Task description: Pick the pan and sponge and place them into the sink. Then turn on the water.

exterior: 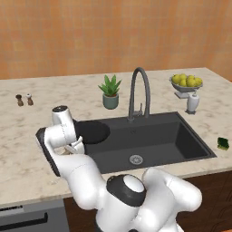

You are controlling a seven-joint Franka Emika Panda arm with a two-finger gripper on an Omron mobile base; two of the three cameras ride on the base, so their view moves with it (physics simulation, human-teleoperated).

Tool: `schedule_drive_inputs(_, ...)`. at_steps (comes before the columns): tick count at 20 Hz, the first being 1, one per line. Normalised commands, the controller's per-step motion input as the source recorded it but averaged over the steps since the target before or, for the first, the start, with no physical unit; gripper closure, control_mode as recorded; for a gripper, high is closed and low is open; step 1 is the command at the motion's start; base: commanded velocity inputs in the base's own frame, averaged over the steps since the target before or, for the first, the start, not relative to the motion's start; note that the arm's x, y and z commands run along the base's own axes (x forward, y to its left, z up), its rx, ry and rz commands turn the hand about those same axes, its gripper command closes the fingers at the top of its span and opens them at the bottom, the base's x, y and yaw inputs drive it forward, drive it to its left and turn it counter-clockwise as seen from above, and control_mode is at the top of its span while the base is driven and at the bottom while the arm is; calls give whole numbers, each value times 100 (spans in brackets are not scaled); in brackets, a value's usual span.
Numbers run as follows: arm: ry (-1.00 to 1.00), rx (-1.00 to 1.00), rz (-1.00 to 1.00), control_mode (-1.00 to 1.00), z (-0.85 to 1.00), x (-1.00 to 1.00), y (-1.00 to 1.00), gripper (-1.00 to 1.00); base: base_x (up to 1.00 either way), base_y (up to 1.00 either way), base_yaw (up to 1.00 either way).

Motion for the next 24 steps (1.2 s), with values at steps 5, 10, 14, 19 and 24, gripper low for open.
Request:
schedule_drive_inputs(5, 0, 5, -28, -100, 22, -44, -88, 100, 0, 0, 0)
schedule_drive_inputs(10, 0, 0, -22, -100, 16, -7, -99, 100, 0, 0, 0)
schedule_drive_inputs(14, 2, -1, -23, -100, 3, 1, -99, 100, 0, 0, 0)
schedule_drive_inputs(19, 11, -6, -19, -100, 0, 15, -86, 100, 0, 0, 0)
schedule_drive_inputs(24, 6, -4, 1, -100, -6, 33, -50, 100, 0, 0, 0)
